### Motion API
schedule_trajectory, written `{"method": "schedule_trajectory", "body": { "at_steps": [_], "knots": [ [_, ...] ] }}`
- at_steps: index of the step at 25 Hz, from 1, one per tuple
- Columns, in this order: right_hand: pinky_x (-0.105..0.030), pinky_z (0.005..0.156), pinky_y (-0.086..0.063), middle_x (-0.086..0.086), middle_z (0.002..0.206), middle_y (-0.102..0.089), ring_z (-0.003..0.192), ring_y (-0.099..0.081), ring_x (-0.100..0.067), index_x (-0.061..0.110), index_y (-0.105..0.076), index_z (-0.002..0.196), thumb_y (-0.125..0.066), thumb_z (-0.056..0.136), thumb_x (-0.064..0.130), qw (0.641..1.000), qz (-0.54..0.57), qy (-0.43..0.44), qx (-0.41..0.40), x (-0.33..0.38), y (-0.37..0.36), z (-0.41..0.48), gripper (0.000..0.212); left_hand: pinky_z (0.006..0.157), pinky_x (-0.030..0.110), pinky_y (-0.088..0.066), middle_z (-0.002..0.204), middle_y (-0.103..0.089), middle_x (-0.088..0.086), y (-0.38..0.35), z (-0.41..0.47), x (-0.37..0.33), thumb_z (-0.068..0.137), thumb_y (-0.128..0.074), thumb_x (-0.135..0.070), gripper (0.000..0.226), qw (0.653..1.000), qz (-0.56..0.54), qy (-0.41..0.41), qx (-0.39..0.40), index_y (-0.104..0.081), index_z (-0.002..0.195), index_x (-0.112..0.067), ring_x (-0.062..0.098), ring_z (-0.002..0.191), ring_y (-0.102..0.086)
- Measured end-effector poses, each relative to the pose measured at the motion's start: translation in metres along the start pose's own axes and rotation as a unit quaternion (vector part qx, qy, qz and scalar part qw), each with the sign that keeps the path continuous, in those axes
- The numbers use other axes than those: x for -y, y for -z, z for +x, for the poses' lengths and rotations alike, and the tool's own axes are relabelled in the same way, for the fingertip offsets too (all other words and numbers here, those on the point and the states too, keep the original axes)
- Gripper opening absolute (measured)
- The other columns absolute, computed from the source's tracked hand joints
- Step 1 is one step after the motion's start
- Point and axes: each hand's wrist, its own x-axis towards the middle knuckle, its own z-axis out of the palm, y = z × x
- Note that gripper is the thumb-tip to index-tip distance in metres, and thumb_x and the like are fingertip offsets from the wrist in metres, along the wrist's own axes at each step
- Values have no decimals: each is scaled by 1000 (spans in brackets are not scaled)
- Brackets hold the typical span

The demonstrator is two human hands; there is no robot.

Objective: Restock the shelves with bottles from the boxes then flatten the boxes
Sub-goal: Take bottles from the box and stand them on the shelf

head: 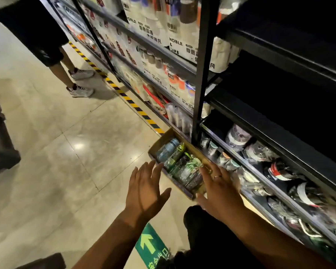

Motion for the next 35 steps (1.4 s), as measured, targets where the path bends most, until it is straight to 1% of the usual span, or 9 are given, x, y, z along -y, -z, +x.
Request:
{"method": "schedule_trajectory", "body": {
  "at_steps": [8,11,14,18,21,25,30,32,35],
  "knots": [
    [-55,118,-6,-3,165,-3,150,-5,-29,32,-9,156,-46,94,54,996,-74,8,49,25,23,169,76,120,45,-21,162,-29,9,-18,124,55,89,-61,-53,80,995,-41,27,85,-28,155,-23,31,147,-30],
    [-54,117,-8,-3,163,-10,148,-10,-29,32,-18,154,-55,91,50,998,-16,-34,46,27,-8,219,75,118,41,-26,161,-31,8,-55,181,78,89,-62,-52,79,987,-73,32,143,-29,155,-22,30,145,-31],
    [-55,116,-14,-6,161,-13,145,-17,-32,30,-21,153,-57,89,49,994,10,-82,73,27,-62,273,76,113,40,-32,157,-33,11,-112,240,101,89,-66,-47,80,964,-125,65,227,-29,154,-18,33,141,-35],
    [-55,112,-25,-13,156,-23,138,-28,-40,24,-27,151,-63,86,49,985,31,-160,64,12,-160,334,79,109,48,-41,150,-40,14,-195,311,131,82,-73,-45,85,949,-94,17,300,-33,151,-17,35,134,-42],
    [-54,114,-25,-16,158,-19,142,-23,-42,21,-24,152,-65,87,45,965,70,-238,85,6,-243,377,81,108,51,-42,147,-39,14,-267,361,159,81,-75,-43,89,933,-69,2,353,-28,153,-19,34,132,-43],
    [-55,110,-32,-23,155,-22,137,-29,-48,18,-23,152,-69,85,44,937,136,-304,105,4,-339,425,85,108,50,-44,147,-39,15,-353,412,186,84,-76,-41,90,931,-76,17,356,-25,154,-17,36,134,-42],
    [-54,110,-29,-15,158,-16,139,-23,-42,23,-22,152,-66,86,52,918,181,-345,77,-8,-430,442,84,112,48,-39,153,-31,18,-459,449,206,79,-82,-39,108,910,-87,117,388,-11,158,-16,40,140,-34],
    [-56,109,-32,-15,158,-17,140,-23,-44,24,-23,153,-66,88,47,896,223,-376,80,-13,-457,439,82,107,47,-45,154,-30,18,-491,451,210,75,-86,-35,117,897,-106,163,396,-5,158,-18,41,139,-36],
    [-59,111,-30,-18,159,-14,143,-18,-47,29,-23,154,-69,86,44,846,289,-438,97,-15,-488,430,83,115,54,-32,159,-20,20,-521,449,208,75,-85,-44,127,910,-63,177,369,7,158,-15,44,144,-26]
  ]
}}
